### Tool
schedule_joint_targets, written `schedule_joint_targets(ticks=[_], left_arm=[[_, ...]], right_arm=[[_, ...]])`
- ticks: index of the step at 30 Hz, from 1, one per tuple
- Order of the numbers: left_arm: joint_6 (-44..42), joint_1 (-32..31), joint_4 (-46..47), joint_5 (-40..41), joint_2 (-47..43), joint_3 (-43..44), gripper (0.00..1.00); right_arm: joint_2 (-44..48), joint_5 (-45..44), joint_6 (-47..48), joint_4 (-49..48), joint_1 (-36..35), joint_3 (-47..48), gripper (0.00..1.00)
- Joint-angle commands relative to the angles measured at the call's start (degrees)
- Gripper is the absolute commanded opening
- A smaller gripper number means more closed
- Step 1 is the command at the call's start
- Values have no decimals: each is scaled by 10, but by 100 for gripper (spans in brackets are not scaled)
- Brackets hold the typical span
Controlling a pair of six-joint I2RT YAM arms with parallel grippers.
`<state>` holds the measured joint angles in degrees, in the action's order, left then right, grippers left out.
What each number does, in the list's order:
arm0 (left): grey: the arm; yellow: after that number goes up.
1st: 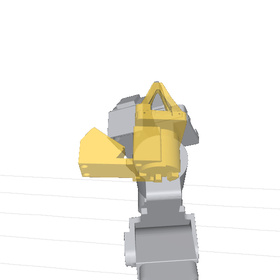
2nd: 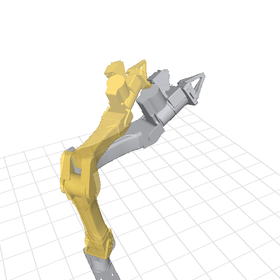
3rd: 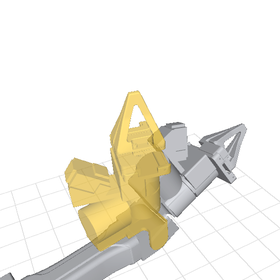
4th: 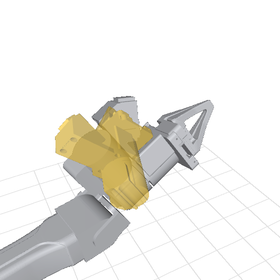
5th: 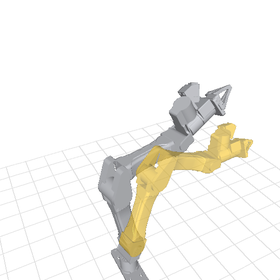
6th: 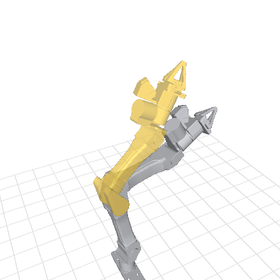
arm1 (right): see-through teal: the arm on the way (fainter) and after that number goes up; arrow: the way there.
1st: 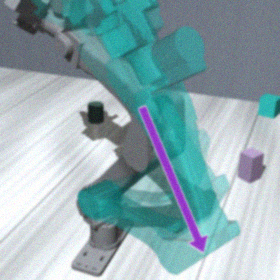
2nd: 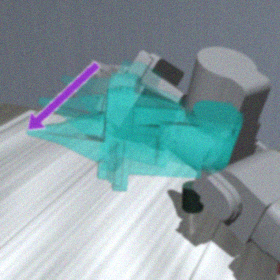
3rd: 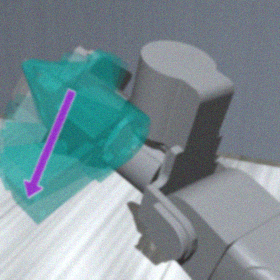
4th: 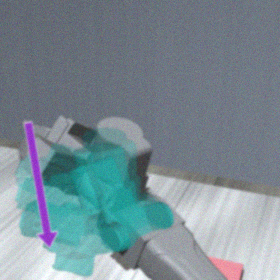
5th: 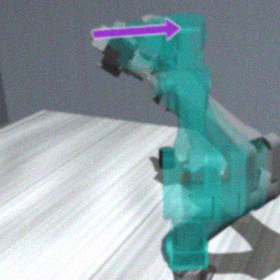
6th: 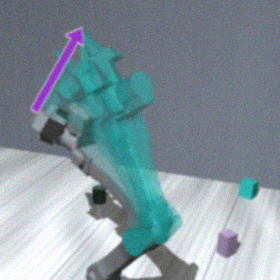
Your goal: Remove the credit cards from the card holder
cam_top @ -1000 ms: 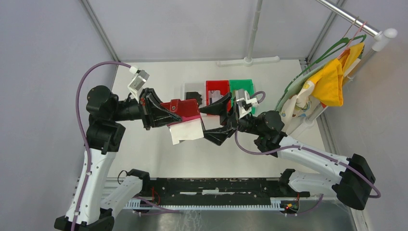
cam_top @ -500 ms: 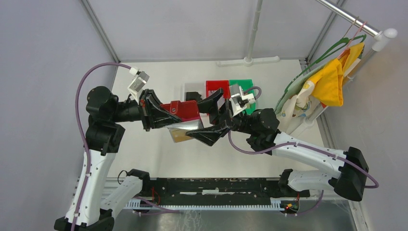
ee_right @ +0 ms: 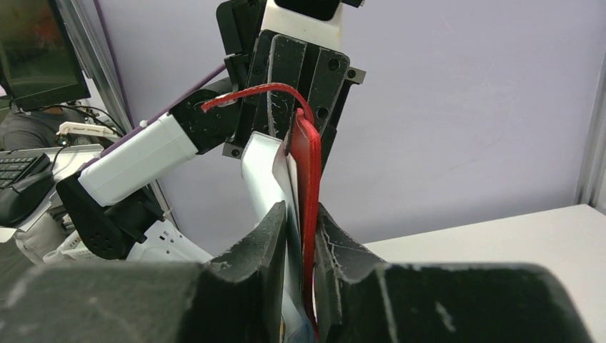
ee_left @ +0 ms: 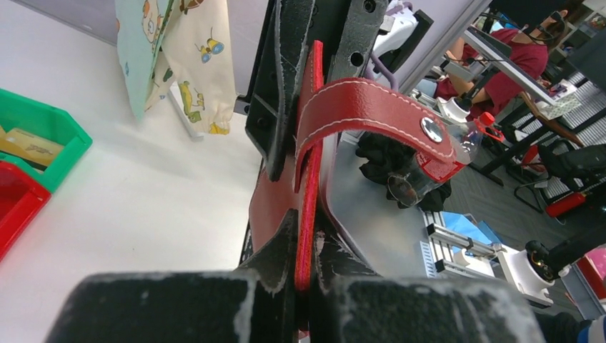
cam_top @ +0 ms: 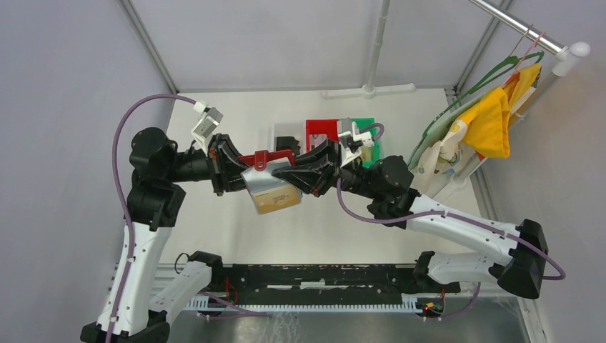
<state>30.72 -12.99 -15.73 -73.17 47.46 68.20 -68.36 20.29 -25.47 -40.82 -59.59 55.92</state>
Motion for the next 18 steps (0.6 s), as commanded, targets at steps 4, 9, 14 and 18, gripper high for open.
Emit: schedule_joint_targets(ticks=[4,9,14,18], left_arm=[[-161,-2,-133,46,0,62,34],[-253,-2,-207,76,5,81,63],[-406,-1,-314,77,5,91,65],[-540,-2,-438,10,16,119,64]], right_arm=[[35,-47,2,29,2,28,6],[66,-77,12,57,3,22,2],[99,-99,34,76,4,8,0],[116,-115,45,91,5,6,1]])
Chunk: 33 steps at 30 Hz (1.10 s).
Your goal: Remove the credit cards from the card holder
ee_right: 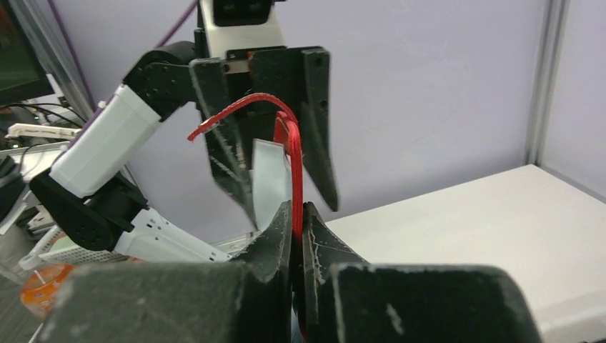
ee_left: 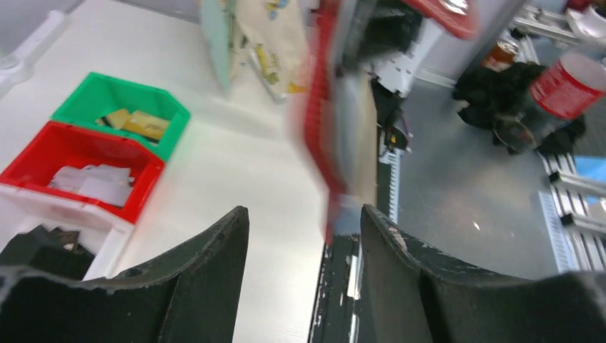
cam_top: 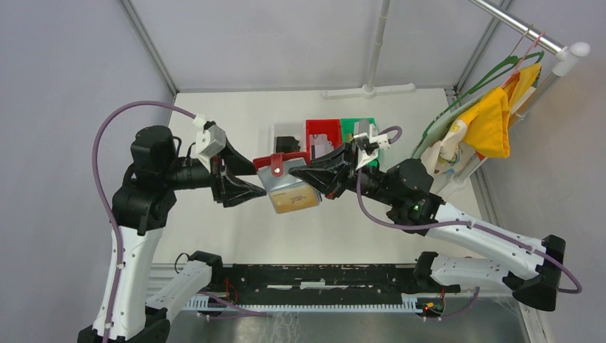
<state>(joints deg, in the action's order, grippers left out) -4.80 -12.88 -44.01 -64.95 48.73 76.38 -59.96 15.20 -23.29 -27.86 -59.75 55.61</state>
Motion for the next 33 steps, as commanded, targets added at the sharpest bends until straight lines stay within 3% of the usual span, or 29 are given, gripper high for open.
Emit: schedule_joint_targets(ticks=[1,3,7,10,13,16,19,25,26,29,33], left_arm=[[-231,-3,-197,-100,7,48,65],[-284,-3,-263,-135,13,58,70],[-268,-3,-237,-136,13,52,73],[-102,-2,-69,-87,-4,17,73],[41,-2,91,26,-43,-33,69],[67,-2,157,101,-72,-58,59],[75,-2,166,113,-78,-62,53],[75,-2,154,110,-77,-69,54],[73,-2,150,115,-77,-69,55],[59,-2,117,132,-68,-57,72],[51,-3,80,147,-50,-35,79]], right_arm=[[33,-63,22,-42,6,7,2],[30,-50,11,-51,6,6,3],[0,-11,-22,-65,6,18,3],[-28,20,-52,-82,6,26,3],[-45,33,-73,-102,5,26,3],[-56,40,-84,-108,5,27,3],[-60,44,-96,-119,5,27,3],[-68,50,-104,-121,5,34,3],[-66,49,-104,-121,5,33,3],[-65,45,-95,-104,5,48,3],[-69,52,-84,-70,5,82,3]])
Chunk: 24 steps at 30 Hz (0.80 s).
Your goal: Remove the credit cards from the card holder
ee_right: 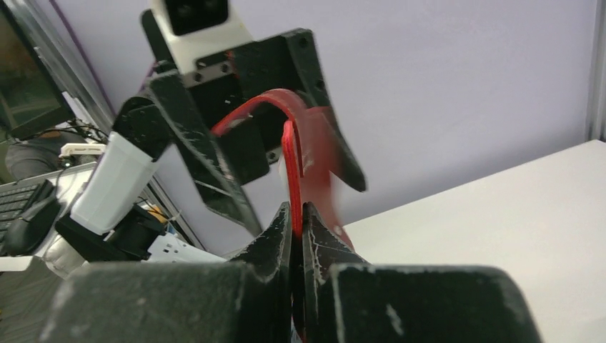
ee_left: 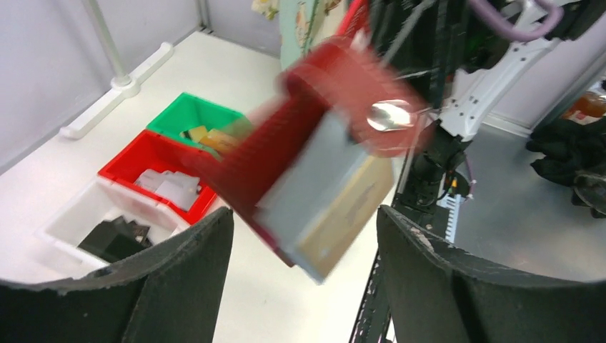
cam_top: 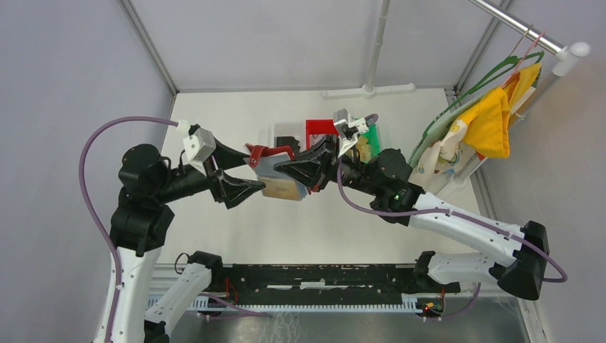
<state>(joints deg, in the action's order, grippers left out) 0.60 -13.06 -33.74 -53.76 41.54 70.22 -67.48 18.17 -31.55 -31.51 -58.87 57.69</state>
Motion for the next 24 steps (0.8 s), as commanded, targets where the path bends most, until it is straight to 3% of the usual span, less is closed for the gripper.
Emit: schedule_joint_targets(ticks=[1,5,9,15,20,22,24], left_arm=[[-2,0,-23,35,23,27,80],[13,0,-35,27,32,37,86],[22,0,-36,-20,41,51,84],[106,-1,27,-148,46,46,47],[101,0,3,-183,55,59,43],[101,-1,3,-185,56,61,25],[96,0,3,-176,55,62,4]], right_arm=[[7,25,-6,-38,-4,62,3],[11,28,-16,-42,-4,54,3],[15,19,-25,-62,-4,35,4],[2,9,-34,-50,-4,41,11],[2,1,-24,-23,-3,48,13],[3,-1,-21,-7,-3,52,15],[2,2,-21,17,0,61,23]])
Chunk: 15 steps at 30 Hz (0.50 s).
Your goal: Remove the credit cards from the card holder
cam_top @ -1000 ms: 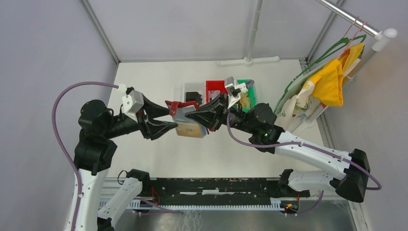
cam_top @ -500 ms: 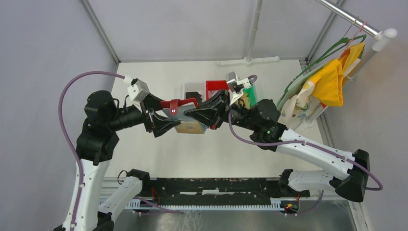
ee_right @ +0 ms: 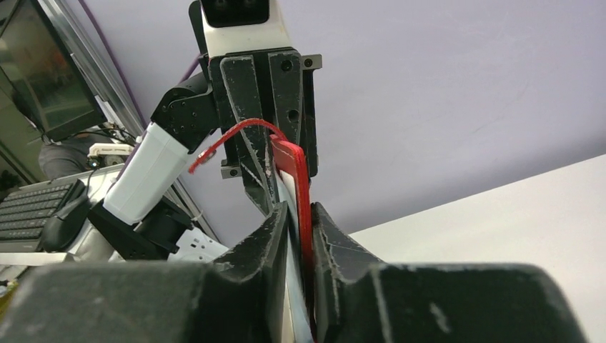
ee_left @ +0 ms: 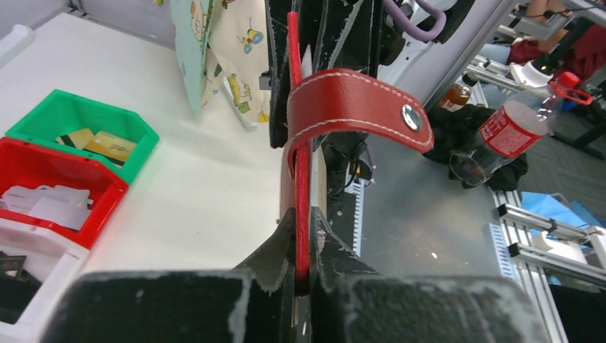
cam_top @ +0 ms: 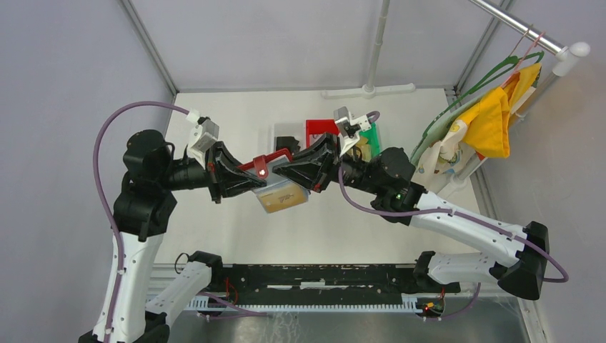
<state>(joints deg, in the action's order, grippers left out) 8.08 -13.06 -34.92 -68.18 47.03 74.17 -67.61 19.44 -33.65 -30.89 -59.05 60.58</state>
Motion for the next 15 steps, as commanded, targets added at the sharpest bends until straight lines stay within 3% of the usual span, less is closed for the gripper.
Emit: schedule_joint_targets(ticks=[1,7,12,15], left_arm=[[21,0,14,-26,0,22,2],[-8,0,-23,-33,8,27,2],[-109,-1,-125,-54,23,48,2],[-167,-1,-178,-54,26,55,2]], right_arm=[[3,-7,0,21,3,37,27],[-7,85,61,103,12,81,68],[-70,189,168,330,16,241,81],[-111,226,234,464,16,330,84]])
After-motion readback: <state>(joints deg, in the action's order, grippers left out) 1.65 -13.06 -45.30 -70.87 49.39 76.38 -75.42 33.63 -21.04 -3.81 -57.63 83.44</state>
